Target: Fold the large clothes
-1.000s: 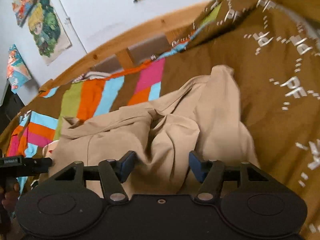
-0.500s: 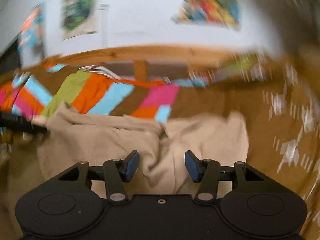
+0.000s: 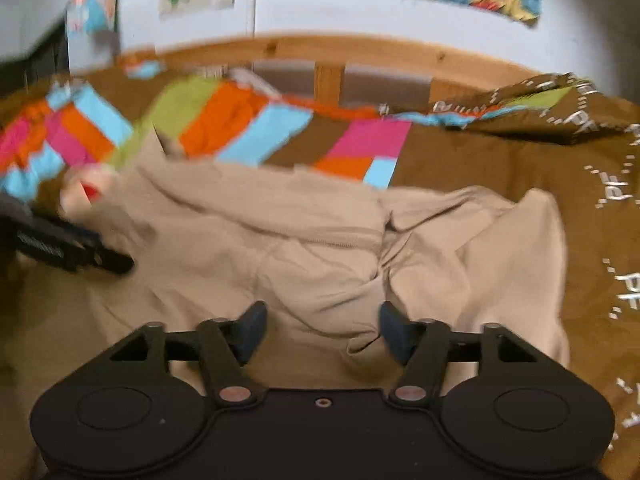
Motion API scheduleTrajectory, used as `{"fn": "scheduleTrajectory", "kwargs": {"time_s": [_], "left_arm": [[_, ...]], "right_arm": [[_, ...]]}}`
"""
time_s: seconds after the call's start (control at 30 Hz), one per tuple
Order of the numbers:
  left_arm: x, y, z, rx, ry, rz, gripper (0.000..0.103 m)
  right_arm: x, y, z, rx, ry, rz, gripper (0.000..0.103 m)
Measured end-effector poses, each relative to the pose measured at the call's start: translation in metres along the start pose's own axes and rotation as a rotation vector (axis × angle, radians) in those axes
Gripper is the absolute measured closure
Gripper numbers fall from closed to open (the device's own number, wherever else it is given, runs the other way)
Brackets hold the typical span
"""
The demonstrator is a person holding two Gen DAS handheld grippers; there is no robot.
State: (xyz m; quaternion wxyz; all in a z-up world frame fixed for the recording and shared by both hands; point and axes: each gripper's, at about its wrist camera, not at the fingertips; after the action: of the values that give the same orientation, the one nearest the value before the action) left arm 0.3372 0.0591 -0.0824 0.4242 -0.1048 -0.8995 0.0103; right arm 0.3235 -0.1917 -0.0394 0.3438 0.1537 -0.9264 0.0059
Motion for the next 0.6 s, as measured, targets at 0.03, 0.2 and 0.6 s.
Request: {"fn": "scheduleTrajectory", "kwargs": {"time_s": [0.03, 0.2, 0.6], "left_arm": [[0.008, 0.002, 0.002, 0.024, -0.003, 0.001, 0.017], [0.064, 0.006, 0.017, 0.067, -0.055, -0.006, 0.004], [0.198, -0.014, 0.073, 0.017, -0.087, -0.094, 0.001]], "right_arm": [[0.012, -0.001, -0.002, -0.004, -0.014, 0.003, 0.025], [0.072, -0.004, 0.000, -0.012, -0.048, 0.005, 0.017], [0.202, 0.038, 0.054, 0.047, -0.100, -0.056, 0.001]]}}
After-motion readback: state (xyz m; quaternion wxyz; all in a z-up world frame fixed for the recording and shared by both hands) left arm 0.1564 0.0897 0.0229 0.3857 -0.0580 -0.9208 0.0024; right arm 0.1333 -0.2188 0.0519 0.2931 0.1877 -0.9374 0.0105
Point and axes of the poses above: each gripper's, at about its wrist camera, not at the fingertips, and x roughly against the way its jaws point, y to its left, z to its underside, and after that the axes turned 10 degrees about -x, right-handed
